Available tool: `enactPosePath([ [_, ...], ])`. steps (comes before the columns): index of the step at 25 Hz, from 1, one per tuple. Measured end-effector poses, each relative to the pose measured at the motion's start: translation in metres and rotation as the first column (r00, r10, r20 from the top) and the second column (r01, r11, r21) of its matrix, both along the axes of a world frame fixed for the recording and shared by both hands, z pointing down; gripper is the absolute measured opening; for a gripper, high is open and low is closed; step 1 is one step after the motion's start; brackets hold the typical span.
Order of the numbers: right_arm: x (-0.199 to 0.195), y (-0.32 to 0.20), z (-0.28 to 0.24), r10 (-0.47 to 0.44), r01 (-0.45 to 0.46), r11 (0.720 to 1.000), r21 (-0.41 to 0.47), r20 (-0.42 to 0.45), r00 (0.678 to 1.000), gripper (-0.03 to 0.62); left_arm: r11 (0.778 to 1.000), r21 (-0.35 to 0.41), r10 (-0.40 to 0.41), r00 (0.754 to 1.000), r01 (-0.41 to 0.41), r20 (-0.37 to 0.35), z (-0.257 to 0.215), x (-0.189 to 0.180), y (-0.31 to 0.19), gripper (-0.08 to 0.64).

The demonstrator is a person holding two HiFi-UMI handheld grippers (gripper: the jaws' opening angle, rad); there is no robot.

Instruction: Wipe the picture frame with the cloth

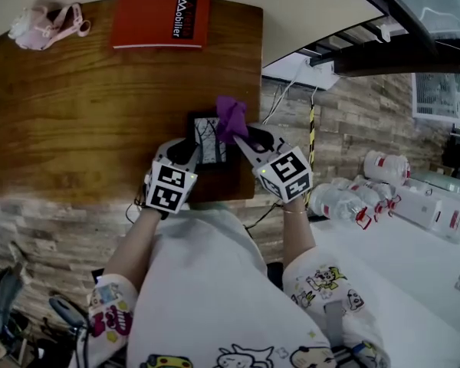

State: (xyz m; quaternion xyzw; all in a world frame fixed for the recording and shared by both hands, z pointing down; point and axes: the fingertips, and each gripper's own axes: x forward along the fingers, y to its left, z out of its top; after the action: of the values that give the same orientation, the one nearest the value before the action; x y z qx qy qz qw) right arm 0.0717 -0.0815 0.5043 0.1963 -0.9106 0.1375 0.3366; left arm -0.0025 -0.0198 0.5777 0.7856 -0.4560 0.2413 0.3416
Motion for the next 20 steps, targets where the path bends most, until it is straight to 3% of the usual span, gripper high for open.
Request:
enactPosePath([
  [5,-0.037,0.026,-0.010,-0.051,0.050,0.999,0.017,0.057,0.997,0.067,1.000,0.000,0.000,1.000,0.000,0.000,0.000,0.001,0.000,0.094],
  [13,-0.057,0.045,0.041,-0.095,0.095,0.995,-0.008,-0.113,0.989,0.067,1.000,-0.001,0.001,1.000,-0.001,0.000,0.000,0.001,0.000,0.094],
  [20,-0.052,0.043,0.063,-0.102,0.101,0.995,-0.019,-0.185,0.977,0.066,1.000,-0.002,0.003,1.000,-0.003,0.003,0.001,0.001,0.000,0.094],
])
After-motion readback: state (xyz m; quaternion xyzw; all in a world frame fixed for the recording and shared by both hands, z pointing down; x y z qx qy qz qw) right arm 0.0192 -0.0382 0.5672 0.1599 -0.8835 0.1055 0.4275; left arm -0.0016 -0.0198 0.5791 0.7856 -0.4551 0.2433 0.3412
